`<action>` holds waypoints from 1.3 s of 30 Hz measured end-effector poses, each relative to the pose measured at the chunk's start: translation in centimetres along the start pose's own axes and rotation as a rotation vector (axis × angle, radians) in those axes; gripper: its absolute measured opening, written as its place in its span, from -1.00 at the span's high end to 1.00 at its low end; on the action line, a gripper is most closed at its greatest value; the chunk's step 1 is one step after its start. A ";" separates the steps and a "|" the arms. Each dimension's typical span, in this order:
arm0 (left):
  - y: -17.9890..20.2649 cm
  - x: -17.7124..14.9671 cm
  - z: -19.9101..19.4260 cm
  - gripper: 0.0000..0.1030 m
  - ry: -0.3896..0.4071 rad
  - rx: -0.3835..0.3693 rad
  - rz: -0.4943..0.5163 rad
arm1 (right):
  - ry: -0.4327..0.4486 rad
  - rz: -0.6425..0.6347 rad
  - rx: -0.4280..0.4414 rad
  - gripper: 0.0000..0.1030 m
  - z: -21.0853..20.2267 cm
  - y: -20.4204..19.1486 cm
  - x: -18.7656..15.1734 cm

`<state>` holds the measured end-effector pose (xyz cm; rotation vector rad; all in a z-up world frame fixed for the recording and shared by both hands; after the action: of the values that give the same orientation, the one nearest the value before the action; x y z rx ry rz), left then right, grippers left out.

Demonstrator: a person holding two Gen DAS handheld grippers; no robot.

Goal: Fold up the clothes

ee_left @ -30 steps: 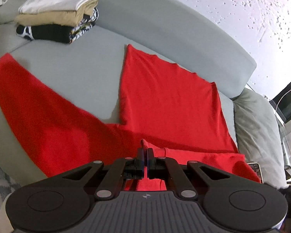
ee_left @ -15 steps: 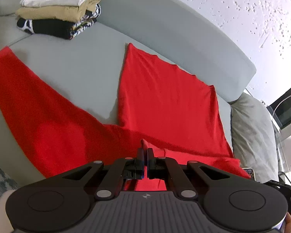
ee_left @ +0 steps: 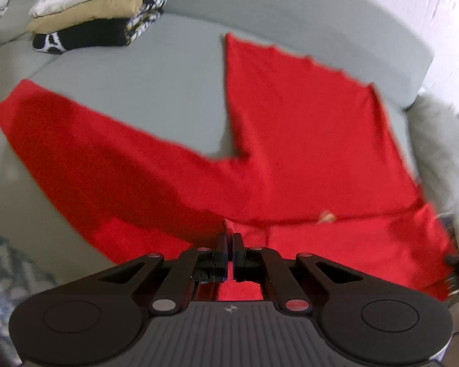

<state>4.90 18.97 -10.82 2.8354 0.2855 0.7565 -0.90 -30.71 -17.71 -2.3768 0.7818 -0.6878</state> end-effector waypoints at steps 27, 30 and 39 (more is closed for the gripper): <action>3.4 -3.9 -2.0 0.83 0.047 -0.123 0.160 | 0.029 -0.408 -0.140 0.75 -1.3 -9.0 1.3; 5.1 -3.6 0.0 0.78 0.033 -0.154 0.217 | 0.006 -0.389 -0.125 0.75 1.3 -10.0 3.2; 4.6 -2.8 2.3 0.69 0.001 -0.118 0.161 | 0.021 -0.359 -0.305 0.81 10.2 -9.5 6.1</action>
<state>4.32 13.59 -13.05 2.7704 0.0118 0.7781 13.13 -24.83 -17.40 -2.8320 0.4986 -0.7816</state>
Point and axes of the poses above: each gripper's, at about its wrist camera, not at the fingertips, and z roughly the way its jaws point, y to its right, x to its top, the point moved 1 cm from there along z, roughly the way its jaws point, and after that the axes turned 7 degrees about -z, right-handed, at the moved point
